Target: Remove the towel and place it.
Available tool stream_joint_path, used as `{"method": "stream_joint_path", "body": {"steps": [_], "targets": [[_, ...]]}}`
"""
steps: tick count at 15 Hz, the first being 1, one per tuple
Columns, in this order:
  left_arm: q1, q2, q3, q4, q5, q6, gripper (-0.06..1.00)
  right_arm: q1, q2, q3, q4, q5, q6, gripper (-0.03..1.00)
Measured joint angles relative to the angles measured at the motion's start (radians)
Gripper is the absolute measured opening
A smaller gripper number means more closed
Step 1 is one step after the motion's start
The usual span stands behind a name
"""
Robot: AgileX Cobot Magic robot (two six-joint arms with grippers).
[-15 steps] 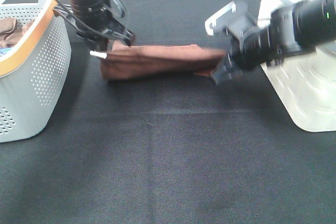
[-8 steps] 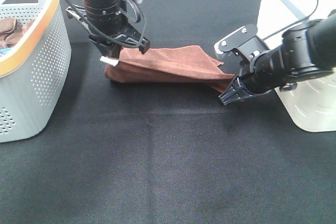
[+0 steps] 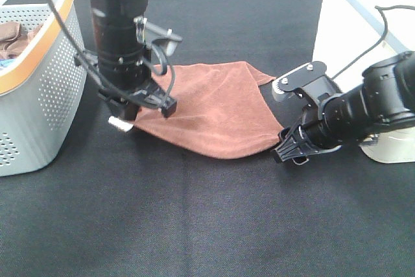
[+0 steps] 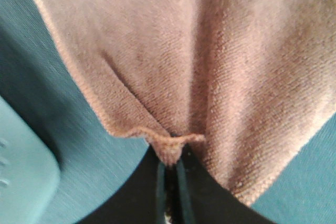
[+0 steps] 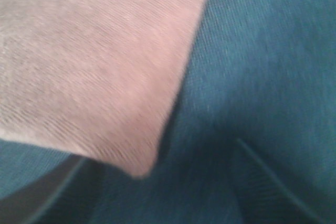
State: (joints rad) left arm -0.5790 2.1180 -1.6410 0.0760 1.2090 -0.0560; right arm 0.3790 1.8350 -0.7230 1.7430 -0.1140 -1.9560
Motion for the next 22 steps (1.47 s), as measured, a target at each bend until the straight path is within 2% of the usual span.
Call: {"method": "stream_joint_path", "body": {"steps": [1, 2, 3, 5, 7, 11, 17, 19, 21, 22], "targets": [[0.000, 0.000, 0.015, -0.005, 0.000, -0.005, 0.02, 0.000, -0.017, 0.012, 0.000, 0.001, 0.019, 0.68], [0.000, 0.000, 0.026, -0.009, 0.000, -0.011, 0.12, 0.000, -0.051, 0.033, 0.000, 0.001, 0.036, 0.68], [0.000, 0.000, 0.026, -0.009, 0.000, -0.011, 0.12, 0.000, -0.051, 0.033, 0.000, 0.001, 0.036, 0.68], [0.000, 0.000, 0.031, -0.009, 0.000, -0.014, 0.34, 0.000, -0.095, 0.075, 0.000, 0.001, 0.043, 0.69], [0.000, 0.000, 0.031, -0.020, 0.000, -0.014, 0.50, 0.000, -0.135, 0.125, 0.000, -0.001, 0.061, 0.69], [0.000, -0.029, 0.031, -0.035, 0.000, -0.014, 0.52, 0.000, -0.225, 0.174, 0.000, 0.002, 0.104, 0.69], [0.000, -0.262, 0.033, -0.031, 0.001, -0.015, 0.52, 0.000, -0.381, 0.219, 0.003, 0.100, 0.184, 0.69], [0.000, -0.411, 0.033, -0.031, 0.003, -0.015, 0.52, -0.001, -0.429, 0.233, 0.003, 0.201, 0.217, 0.69], [0.000, -0.519, 0.033, -0.029, 0.004, -0.019, 0.52, -0.001, -0.445, 0.233, -0.028, 0.405, 0.270, 0.69], [0.000, -0.594, 0.033, -0.029, 0.005, -0.029, 0.52, -0.001, -0.446, 0.232, -0.166, 0.548, 0.372, 0.69]]}}
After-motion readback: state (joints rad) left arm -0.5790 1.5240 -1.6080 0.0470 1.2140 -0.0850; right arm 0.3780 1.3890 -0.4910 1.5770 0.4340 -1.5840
